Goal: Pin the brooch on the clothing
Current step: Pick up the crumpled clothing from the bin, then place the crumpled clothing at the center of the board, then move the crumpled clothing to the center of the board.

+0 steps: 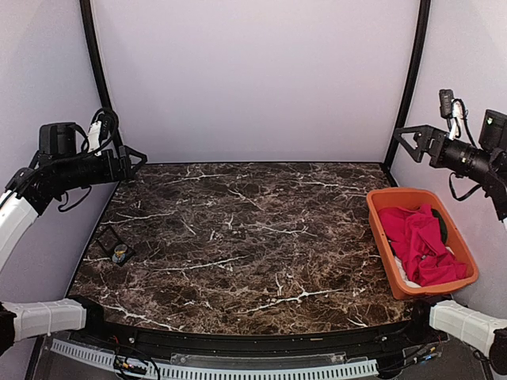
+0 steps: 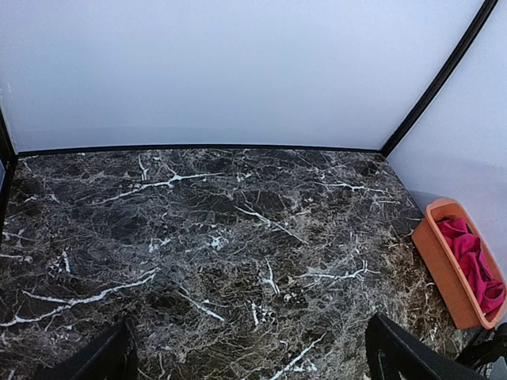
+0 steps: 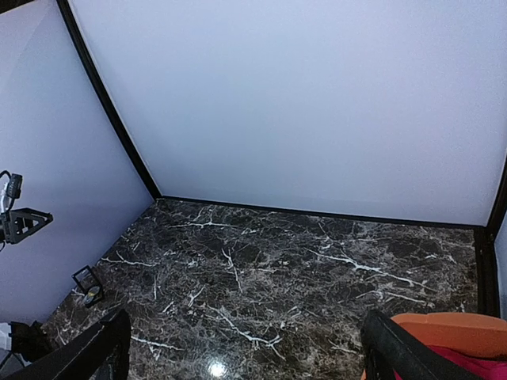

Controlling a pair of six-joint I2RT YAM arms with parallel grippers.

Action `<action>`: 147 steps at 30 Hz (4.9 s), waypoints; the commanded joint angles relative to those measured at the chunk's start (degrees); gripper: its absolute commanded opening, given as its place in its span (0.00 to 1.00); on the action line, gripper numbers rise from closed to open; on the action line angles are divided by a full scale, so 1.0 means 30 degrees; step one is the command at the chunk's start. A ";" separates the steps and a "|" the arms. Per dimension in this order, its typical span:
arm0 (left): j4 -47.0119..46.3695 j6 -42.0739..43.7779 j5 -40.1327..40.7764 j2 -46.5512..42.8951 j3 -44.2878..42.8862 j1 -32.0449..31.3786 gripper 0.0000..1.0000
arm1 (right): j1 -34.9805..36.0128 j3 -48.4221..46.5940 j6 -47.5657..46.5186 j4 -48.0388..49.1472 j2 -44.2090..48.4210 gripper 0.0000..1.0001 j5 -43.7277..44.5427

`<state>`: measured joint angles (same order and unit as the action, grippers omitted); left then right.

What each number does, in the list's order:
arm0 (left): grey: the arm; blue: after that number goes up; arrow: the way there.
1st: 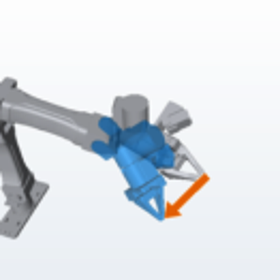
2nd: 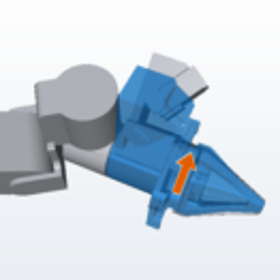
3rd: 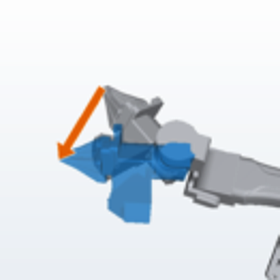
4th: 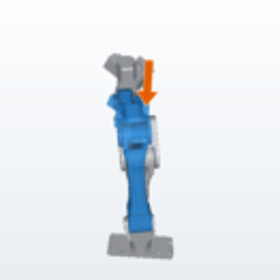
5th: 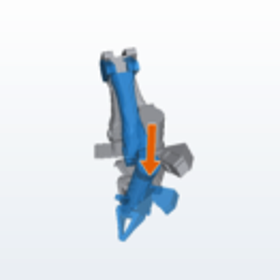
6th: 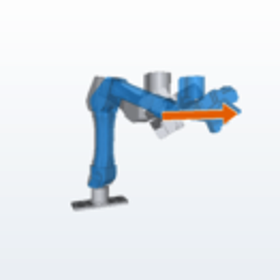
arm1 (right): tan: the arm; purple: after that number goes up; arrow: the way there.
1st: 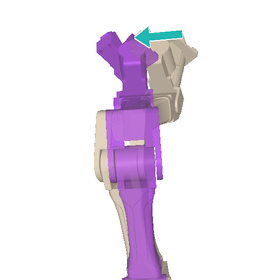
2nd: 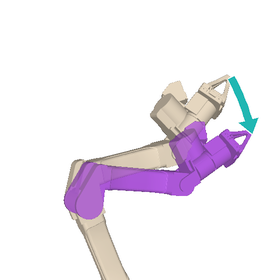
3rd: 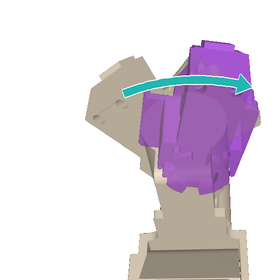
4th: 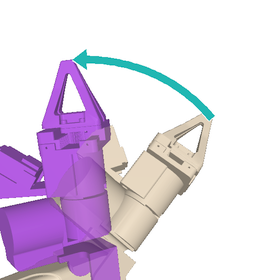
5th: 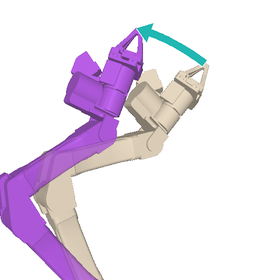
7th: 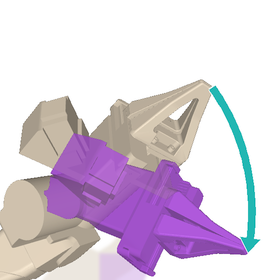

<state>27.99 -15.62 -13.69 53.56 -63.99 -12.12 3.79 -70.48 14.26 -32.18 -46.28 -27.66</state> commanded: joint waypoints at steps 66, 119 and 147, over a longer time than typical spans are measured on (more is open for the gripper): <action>-0.0723 -0.0690 0.0138 0.2402 0.3674 -0.2325 1.00 | -0.3579 0.5272 0.5565 -0.5609 -0.6356 0.00 1.5436; -0.1745 -0.0003 0.2058 2.3165 -1.3914 -1.0339 1.00 | 0.9487 -0.3115 0.2722 -0.5393 -0.8113 0.99 1.3998; 0.4126 -0.0959 1.0356 3.2251 -2.1323 -1.2278 0.21 | 0.9788 -0.2302 0.3878 -0.4583 -0.6652 0.99 1.1855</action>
<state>32.45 -17.12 14.20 147.13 -127.74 -49.12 32.62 -76.86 25.50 -47.86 -65.63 8.54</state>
